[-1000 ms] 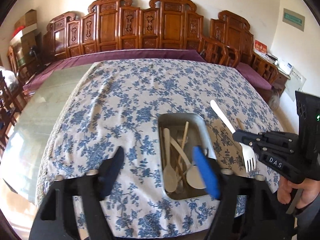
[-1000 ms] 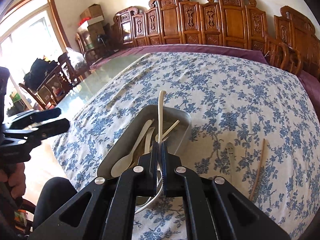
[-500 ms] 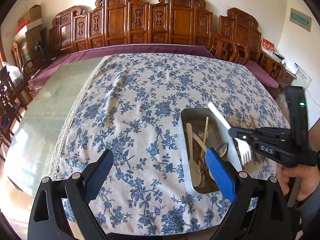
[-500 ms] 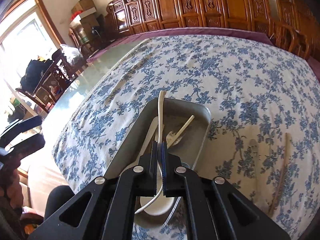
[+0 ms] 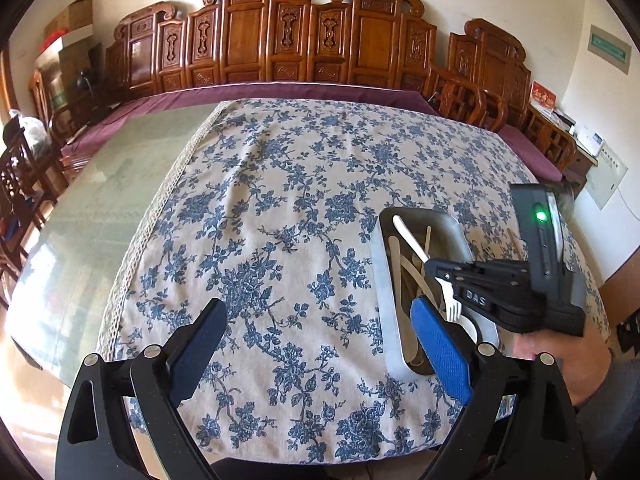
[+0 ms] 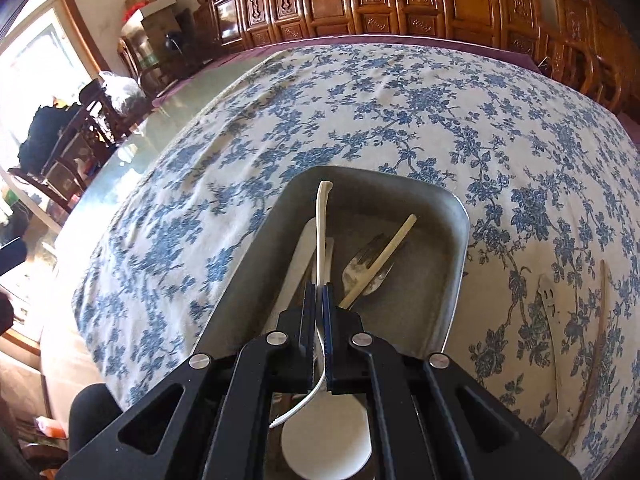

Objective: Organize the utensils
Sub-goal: 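Lower the white plastic spoon into the grey tray and open the right tool, then grasp a bamboo chopstick from the table with the right tool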

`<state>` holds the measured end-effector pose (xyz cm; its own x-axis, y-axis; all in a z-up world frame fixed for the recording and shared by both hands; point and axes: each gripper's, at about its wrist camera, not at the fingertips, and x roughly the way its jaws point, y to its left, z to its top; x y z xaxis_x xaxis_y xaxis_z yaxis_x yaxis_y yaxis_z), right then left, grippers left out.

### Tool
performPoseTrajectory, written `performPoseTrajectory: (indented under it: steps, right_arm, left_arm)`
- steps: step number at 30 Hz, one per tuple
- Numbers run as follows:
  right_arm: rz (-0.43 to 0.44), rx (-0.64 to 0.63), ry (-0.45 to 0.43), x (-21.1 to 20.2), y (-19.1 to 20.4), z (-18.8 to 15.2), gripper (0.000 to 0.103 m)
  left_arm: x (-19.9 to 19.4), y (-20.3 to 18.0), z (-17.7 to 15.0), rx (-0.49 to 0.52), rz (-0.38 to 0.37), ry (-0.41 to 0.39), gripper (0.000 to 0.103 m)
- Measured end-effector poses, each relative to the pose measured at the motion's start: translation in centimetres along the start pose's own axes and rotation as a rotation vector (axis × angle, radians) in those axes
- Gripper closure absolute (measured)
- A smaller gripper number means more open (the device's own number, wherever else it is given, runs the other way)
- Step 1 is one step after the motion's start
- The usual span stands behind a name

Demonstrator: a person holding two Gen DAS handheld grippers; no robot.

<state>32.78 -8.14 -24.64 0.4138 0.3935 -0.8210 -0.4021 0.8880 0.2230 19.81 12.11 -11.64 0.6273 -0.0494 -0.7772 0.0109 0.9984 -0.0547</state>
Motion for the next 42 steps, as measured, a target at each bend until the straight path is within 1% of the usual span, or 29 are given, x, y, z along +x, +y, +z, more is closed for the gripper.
performPoseTrajectory:
  steps: [2, 7, 9, 11, 14, 17, 19, 21, 24, 27, 28, 30, 32, 38, 42]
  right_arm:
    - [-0.022, -0.007, -0.002, 0.2, -0.2, 0.2, 0.099]
    - [-0.044, -0.027, 0.007, 0.7, -0.6, 0.3, 0.098]
    - [-0.022, -0.023, 0.009, 0.7, -0.8, 0.3, 0.096]
    - [-0.014, -0.035, -0.002, 0.3, -0.8, 0.2, 0.096]
    - [0.019, -0.039, -0.019, -0.8, -1.1, 0.1, 0.096]
    - [0.029, -0.036, -0.058, -3.1, -2.3, -0.3, 0.095]
    - [0.027, -0.040, -0.077, -4.8, -3.4, -0.7, 0.095]
    - [0.005, -0.051, -0.089, -6.3, -4.8, -1.2, 0.094]
    - [-0.055, -0.065, -0.097, -8.5, -7.8, -2.5, 0.094]
    - [-0.116, -0.048, -0.090, -9.5, -11.0, -3.7, 0.093]
    - [-0.131, -0.035, -0.087, -9.7, -12.0, -4.1, 0.092]
    - [-0.157, -0.015, -0.083, -10.1, -13.8, -4.8, 0.079]
    - [-0.179, 0.001, -0.076, -9.9, -15.2, -5.4, 0.074]
    - [-0.217, 0.071, -0.005, -7.4, -18.6, -7.9, 0.074]
    - [-0.216, 0.118, 0.018, -6.4, -20.0, -8.9, 0.075]
  left_arm:
    - [-0.1, -0.2, -0.2, -0.001, -0.003, -0.001, 0.014]
    - [-0.1, -1.1, -0.3, 0.011, -0.011, -0.004, 0.014]
    - [-0.1, -1.5, -0.4, 0.017, -0.014, -0.002, 0.014]
    - [-0.1, -1.9, -0.4, 0.024, -0.014, -0.003, 0.014]
    - [-0.1, -2.4, -0.3, 0.029, -0.020, -0.005, 0.014]
    - [0.1, -3.2, -0.2, 0.035, -0.028, -0.004, 0.014]
    - [0.2, -3.9, -0.2, 0.041, -0.040, -0.004, 0.014]
    - [0.3, -4.7, -0.2, 0.045, -0.053, -0.002, 0.014]
    - [0.6, -6.3, -0.2, 0.059, -0.072, 0.000, 0.014]
    - [0.8, -7.8, -0.1, 0.069, -0.085, -0.002, 0.014]
    - [0.8, -8.2, -0.1, 0.070, -0.092, -0.004, 0.014]
    - [0.9, -9.1, 0.0, 0.076, -0.100, -0.009, 0.014]
    - [1.0, -10.0, 0.0, 0.085, -0.106, -0.015, 0.014]
    - [1.7, -12.9, -0.4, 0.110, -0.121, -0.021, 0.014]
    - [2.4, -14.1, -1.0, 0.126, -0.119, -0.011, 0.014]
